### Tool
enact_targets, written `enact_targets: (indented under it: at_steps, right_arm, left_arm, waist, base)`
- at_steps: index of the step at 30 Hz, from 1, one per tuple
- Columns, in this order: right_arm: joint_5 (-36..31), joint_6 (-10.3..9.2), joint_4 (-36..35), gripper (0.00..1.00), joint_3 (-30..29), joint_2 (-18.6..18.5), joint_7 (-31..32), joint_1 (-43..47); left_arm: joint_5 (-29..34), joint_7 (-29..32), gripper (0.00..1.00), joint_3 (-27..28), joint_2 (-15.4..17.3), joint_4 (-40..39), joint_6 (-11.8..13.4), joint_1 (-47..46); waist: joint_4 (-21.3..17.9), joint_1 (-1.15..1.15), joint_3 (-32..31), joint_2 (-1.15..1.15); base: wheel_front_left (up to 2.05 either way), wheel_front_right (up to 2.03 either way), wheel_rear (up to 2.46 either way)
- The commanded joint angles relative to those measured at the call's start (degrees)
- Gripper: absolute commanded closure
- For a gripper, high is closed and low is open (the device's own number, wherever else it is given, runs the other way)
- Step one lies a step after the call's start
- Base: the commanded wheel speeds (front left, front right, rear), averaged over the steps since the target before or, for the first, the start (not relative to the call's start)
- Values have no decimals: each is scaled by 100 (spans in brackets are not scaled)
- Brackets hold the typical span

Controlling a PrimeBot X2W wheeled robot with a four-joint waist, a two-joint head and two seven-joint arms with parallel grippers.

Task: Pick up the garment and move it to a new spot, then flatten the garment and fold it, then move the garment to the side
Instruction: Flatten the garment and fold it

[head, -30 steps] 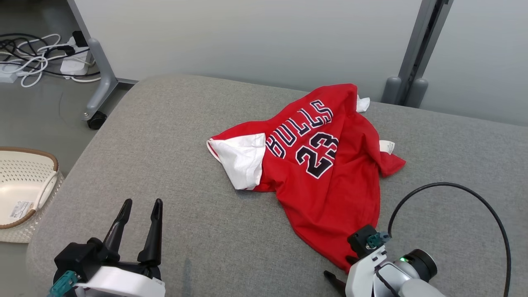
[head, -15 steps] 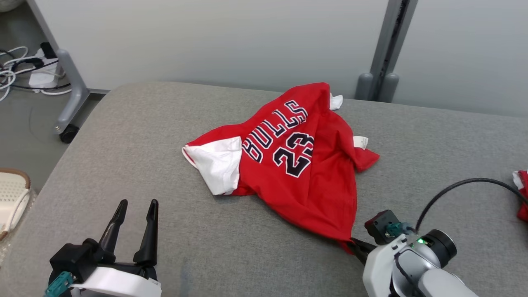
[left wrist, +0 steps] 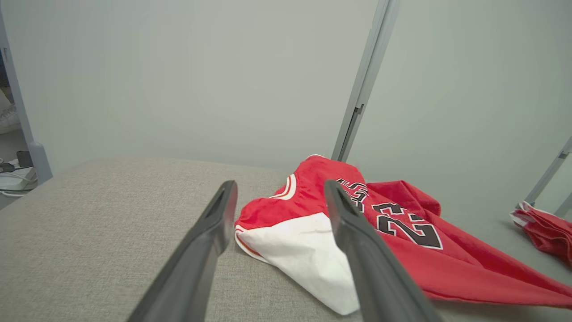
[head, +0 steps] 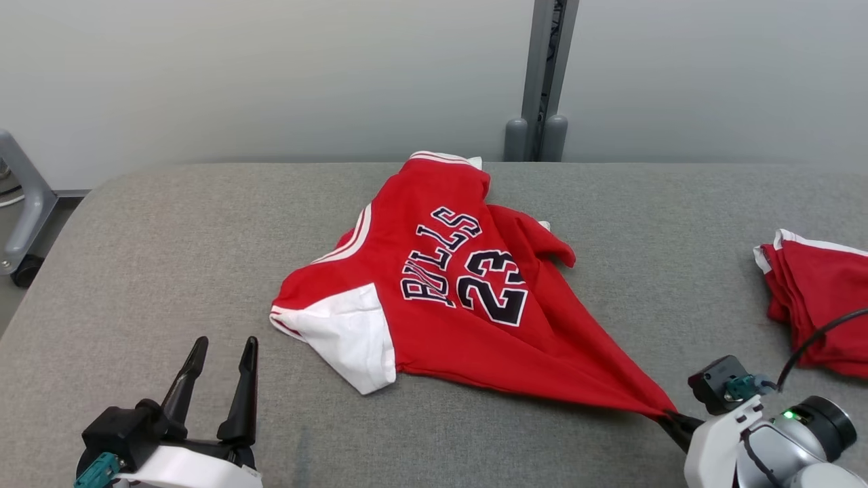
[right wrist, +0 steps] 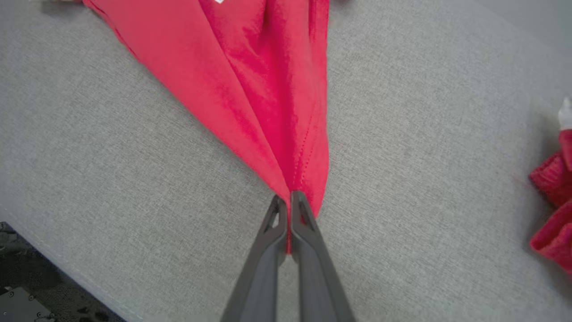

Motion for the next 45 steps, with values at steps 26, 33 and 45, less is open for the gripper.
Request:
enact_targets:
  at_steps: [26, 33, 45]
  right_arm:
    - [-441, -1, -692, 0, -1483, 1017, -930, 534]
    - [-587, -1, -814, 0, -1617, 1323, -980, 433]
    - [-745, -1, -915, 0, -1546, 1596, -1062, 309]
  left_arm:
    - [72, 2400, 0, -1519, 533, 1382, 86, -1826]
    - [-31, 3339, 0, -1638, 492, 1857, 81, -2584]
    - [-152, 4058, 0, -1795, 538, 2895, 55, -3382]
  waist:
    - [-566, 0, 206, 0]
    - [-995, 0, 453, 0]
    - [-1545, 0, 786, 0]
  base:
    - [0, 0, 0]
    - [0, 0, 0]
    - [0, 0, 0]
